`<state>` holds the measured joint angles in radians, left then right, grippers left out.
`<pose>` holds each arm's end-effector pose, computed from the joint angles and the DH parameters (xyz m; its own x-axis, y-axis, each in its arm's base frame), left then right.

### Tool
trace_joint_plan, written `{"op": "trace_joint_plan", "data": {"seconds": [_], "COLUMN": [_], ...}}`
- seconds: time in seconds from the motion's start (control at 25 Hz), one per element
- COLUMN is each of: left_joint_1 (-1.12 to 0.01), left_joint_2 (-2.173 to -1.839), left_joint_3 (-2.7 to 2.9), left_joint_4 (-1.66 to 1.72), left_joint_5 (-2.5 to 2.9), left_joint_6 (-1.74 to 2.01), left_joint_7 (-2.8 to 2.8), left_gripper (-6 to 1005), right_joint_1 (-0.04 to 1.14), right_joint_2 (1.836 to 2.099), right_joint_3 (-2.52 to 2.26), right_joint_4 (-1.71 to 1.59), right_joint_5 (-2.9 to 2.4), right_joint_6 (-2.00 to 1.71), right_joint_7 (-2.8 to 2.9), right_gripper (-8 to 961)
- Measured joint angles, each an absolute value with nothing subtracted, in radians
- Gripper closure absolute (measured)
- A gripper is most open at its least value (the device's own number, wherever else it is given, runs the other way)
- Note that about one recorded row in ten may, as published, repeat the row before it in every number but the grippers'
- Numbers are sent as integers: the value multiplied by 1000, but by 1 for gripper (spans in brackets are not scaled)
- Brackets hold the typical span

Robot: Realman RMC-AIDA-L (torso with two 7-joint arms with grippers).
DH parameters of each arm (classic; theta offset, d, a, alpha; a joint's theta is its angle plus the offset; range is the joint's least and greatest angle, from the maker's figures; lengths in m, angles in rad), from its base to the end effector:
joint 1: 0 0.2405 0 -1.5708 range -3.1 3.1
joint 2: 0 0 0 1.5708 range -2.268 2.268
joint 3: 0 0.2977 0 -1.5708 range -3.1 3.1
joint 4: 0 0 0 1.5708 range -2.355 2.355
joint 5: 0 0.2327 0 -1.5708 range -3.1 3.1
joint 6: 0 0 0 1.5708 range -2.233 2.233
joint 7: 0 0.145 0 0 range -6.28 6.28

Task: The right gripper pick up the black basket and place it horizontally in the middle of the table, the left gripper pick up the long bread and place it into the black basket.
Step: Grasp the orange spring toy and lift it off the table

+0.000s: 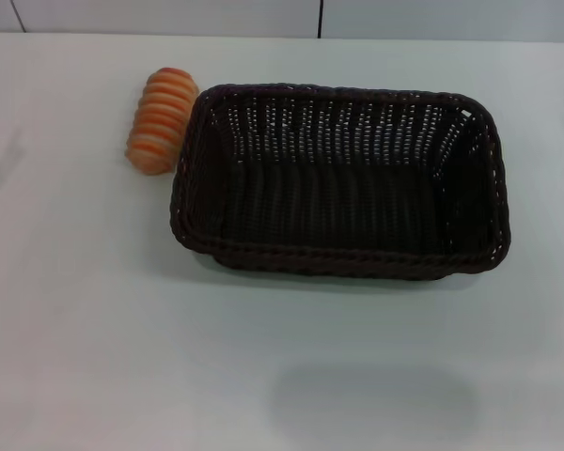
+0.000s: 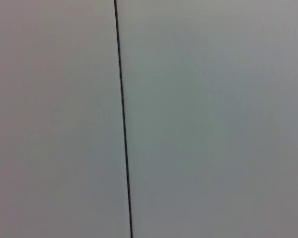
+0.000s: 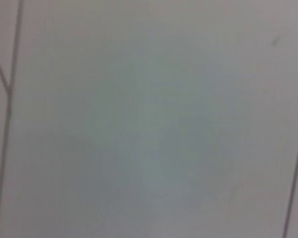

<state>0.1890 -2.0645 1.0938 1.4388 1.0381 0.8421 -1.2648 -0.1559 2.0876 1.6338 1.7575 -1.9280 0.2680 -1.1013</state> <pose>-0.3443 0.2794 0.1667 0.7538 -0.0930 0.6505 0.6293 -0.1828 -0.7554 0.2589 0.3339 0.1100 0.8189 -0.0562 -0.5712 -0.5738 -0.1059 -0.8121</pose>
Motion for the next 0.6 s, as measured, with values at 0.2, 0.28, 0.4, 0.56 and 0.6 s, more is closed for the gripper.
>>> {"op": "trace_joint_plan", "data": {"seconds": [0.2, 0.28, 0.4, 0.56, 0.6], "left_joint_1": [208, 213, 218, 204, 196], "left_joint_2": [-2066, -2066, -2066, -2065, -2063], "left_joint_3": [1092, 1095, 1101, 1106, 1106], "left_joint_4": [1557, 1588, 1680, 1758, 1783], "left_joint_5": [1138, 1160, 1282, 1412, 1461], "left_joint_6": [828, 826, 819, 822, 826], "left_joint_7": [-1447, -1499, -1648, -1807, -1872], "left_gripper": [277, 278, 279, 280, 280], "right_joint_1": [-163, -161, -146, -134, -134], "right_joint_2": [2088, 2086, 2083, 2082, 2082], "right_joint_3": [1581, 1574, 1584, 1597, 1597], "right_joint_4": [1678, 1648, 1591, 1561, 1561], "right_joint_5": [-1769, -1721, -1648, -1624, -1624], "right_joint_6": [150, 129, 130, 129, 129], "right_joint_7": [-1364, -1425, -1491, -1522, -1522], "right_gripper": [411, 411, 411, 411, 411]}}
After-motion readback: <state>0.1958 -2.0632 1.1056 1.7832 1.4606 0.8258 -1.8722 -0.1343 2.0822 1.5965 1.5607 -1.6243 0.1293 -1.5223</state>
